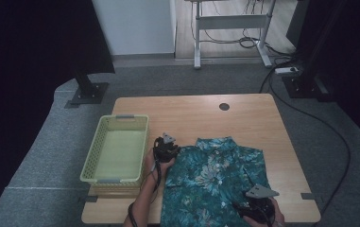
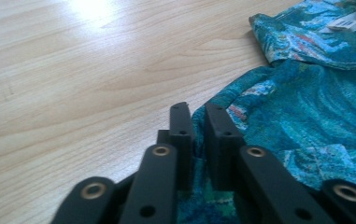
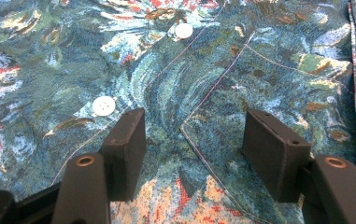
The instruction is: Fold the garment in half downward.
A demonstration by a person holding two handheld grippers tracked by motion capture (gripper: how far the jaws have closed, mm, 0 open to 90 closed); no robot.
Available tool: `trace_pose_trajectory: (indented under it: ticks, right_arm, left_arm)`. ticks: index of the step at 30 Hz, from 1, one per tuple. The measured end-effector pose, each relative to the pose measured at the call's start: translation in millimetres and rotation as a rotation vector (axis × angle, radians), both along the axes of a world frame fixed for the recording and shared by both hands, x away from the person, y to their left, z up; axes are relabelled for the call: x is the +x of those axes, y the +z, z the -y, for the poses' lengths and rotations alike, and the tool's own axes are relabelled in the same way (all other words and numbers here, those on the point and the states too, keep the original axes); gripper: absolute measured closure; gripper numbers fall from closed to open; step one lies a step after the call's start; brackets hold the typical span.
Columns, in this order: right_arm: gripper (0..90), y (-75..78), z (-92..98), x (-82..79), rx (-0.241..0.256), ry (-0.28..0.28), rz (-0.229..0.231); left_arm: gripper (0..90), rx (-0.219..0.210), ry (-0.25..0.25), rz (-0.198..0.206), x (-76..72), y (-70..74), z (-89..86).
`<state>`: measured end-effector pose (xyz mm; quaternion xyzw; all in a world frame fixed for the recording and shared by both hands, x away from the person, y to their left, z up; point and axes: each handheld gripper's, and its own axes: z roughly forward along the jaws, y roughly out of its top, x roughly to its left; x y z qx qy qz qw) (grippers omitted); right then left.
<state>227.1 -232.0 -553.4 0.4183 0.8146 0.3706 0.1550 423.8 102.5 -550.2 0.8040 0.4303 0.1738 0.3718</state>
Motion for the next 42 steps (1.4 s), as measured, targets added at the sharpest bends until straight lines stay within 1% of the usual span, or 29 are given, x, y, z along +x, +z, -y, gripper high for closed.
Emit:
trace_pose_trajectory:
  ticks: [6,8,14,16,17,19,21,22,25,29,32,33,34,37,39,42]
  right_arm:
    - [39.0,0.1,0.9,0.1,0.000,-0.004,0.002]
    - [39.0,0.4,1.2,0.3,0.001,-0.004,0.003]
    - [39.5,3.1,3.6,0.6,0.001,-0.017,0.026]
    - [40.2,5.4,6.0,2.2,0.000,-0.039,0.033]
    - [40.6,6.9,7.8,3.2,0.007,-0.046,0.034]
    - [40.8,8.6,9.8,4.5,0.016,-0.050,0.036]
    - [41.2,13.4,14.1,7.5,0.026,-0.061,0.045]
    - [41.6,17.6,18.1,10.1,0.040,-0.067,0.054]
    - [41.8,20.8,21.6,13.1,0.039,-0.073,0.060]
    - [41.9,25.0,28.6,19.6,0.025,-0.079,0.067]
    - [42.0,30.4,35.2,25.3,0.015,-0.086,0.075]
    - [42.2,33.9,39.8,29.6,0.018,-0.091,0.077]
    - [42.2,33.9,39.8,29.6,0.018,-0.091,0.077]
    - [42.4,37.3,48.9,38.8,0.024,-0.100,0.075]
    - [42.3,36.6,53.5,43.6,0.019,-0.107,0.073]
    - [42.3,34.5,58.3,48.1,0.026,-0.113,0.068]
  left_arm:
    - [87.9,0.002,0.002,-0.009,-0.7,1.3,2.5]
    - [88.3,-0.012,-0.014,-0.023,-0.9,1.5,3.3]
    - [88.4,-0.032,-0.041,-0.033,-2.1,4.5,3.7]
    - [88.4,-0.041,-0.041,-0.029,-2.7,7.5,2.4]
    - [88.5,-0.047,-0.039,-0.025,-3.2,9.3,1.6]
    - [88.5,-0.053,-0.040,-0.021,-3.7,11.0,0.9]
    - [88.5,-0.057,-0.039,-0.013,-5.0,14.9,0.1]
    - [88.6,-0.058,-0.039,-0.009,-5.4,16.4,-0.3]
    - [88.6,-0.066,-0.036,-0.004,-6.5,19.1,-0.8]
    - [88.6,-0.074,-0.038,0.009,-8.7,22.5,0.3]
    - [88.7,-0.080,-0.038,0.018,-9.8,25.2,1.2]
    - [88.7,-0.082,-0.038,0.019,-10.1,26.1,1.6]
    - [88.7,-0.081,-0.039,0.021,-10.3,27.0,1.8]
    - [88.8,-0.087,-0.046,0.026,-11.4,29.8,2.7]
    - [88.8,-0.091,-0.054,0.026,-12.1,30.7,3.3]
    - [88.8,-0.092,-0.064,0.025,-12.5,31.3,3.3]
